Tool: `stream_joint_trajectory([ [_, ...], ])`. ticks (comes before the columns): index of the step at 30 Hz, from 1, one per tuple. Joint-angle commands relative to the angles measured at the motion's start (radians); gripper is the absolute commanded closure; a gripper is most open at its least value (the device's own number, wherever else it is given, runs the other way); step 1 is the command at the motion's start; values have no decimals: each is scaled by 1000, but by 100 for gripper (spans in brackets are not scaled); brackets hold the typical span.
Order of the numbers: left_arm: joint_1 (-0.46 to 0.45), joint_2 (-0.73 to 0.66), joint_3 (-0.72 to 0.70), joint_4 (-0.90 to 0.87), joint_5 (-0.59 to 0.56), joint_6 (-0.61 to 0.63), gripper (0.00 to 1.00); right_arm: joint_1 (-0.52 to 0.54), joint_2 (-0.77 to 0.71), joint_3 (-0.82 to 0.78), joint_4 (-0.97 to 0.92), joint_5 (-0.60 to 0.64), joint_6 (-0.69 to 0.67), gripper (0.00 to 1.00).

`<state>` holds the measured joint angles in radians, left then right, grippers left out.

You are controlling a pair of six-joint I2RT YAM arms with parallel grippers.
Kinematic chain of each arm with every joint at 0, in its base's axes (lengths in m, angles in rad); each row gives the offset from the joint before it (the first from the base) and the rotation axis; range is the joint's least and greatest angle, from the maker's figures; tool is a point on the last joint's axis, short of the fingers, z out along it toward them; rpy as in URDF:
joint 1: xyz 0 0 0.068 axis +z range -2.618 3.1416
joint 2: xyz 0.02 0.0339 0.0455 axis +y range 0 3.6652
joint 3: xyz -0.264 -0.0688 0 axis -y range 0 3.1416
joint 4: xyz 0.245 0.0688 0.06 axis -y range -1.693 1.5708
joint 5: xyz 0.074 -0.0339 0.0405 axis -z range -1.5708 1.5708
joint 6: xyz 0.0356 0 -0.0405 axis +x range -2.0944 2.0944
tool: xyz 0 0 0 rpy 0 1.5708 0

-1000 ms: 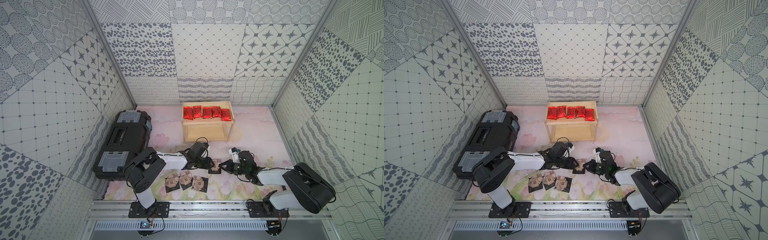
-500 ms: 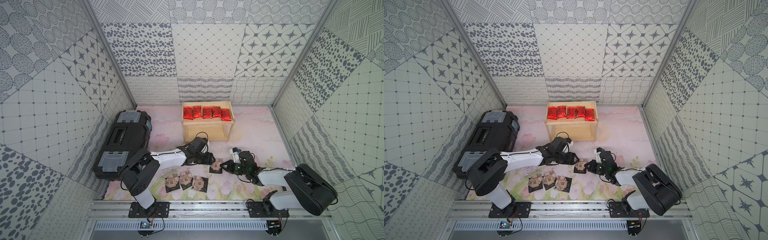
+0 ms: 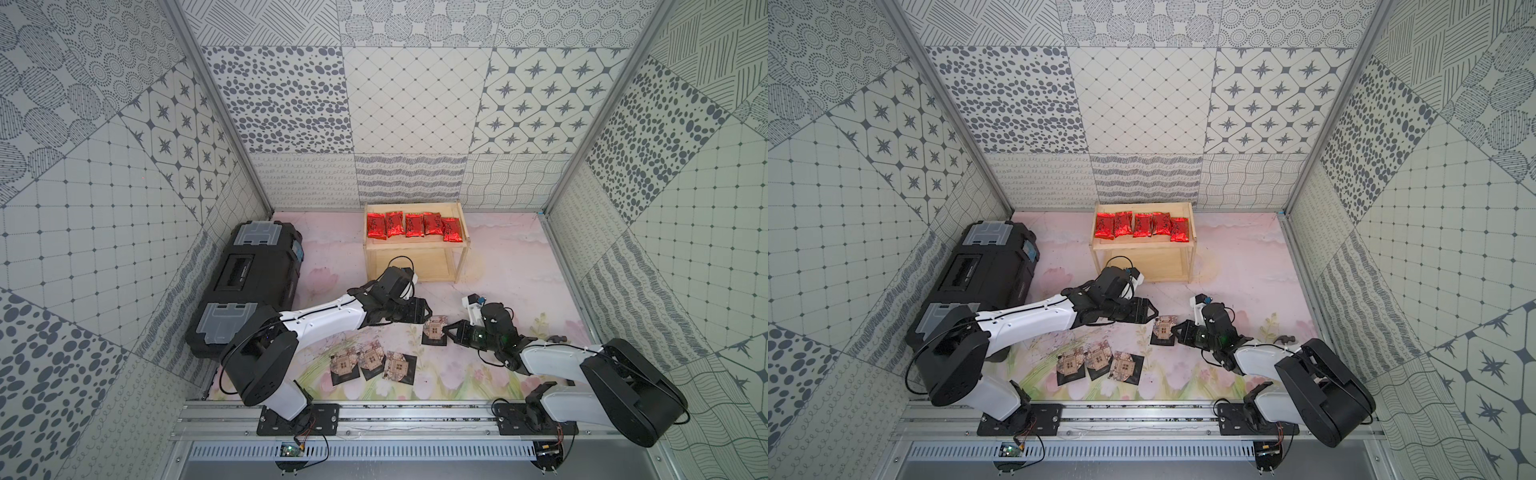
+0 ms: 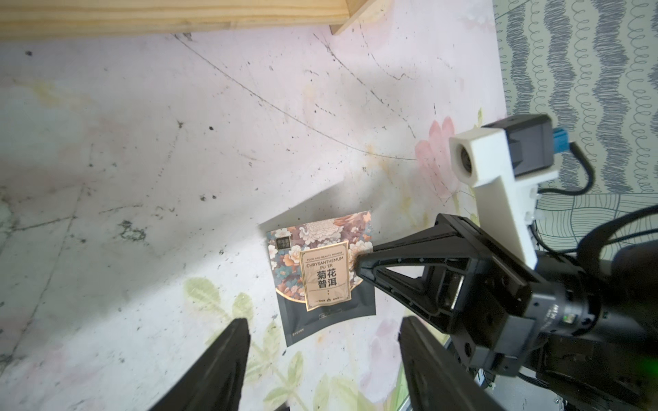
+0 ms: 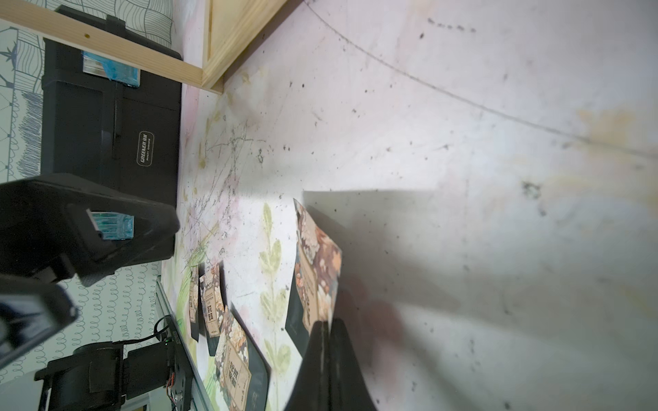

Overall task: Place the tea bags on the shelf by color
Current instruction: Pick up the tea bag from the center of the board.

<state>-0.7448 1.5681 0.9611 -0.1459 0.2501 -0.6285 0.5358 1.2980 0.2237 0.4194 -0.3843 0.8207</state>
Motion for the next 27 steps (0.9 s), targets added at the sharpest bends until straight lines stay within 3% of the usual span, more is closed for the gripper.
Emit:
stream_joint_trajectory([
  [1, 5, -52, 27, -121, -34, 6, 28, -6, -28, -24, 45, 20, -28, 100],
  [16, 6, -156, 31, -232, -115, -52, 28, -11, -150, -14, -32, 20, -54, 100],
  [22, 4, -166, 16, -220, -89, -57, 28, -10, -166, -14, -35, 7, -46, 100],
  [27, 41, -197, 3, -169, 20, -40, 26, -11, -261, -6, -68, -17, -38, 100],
])
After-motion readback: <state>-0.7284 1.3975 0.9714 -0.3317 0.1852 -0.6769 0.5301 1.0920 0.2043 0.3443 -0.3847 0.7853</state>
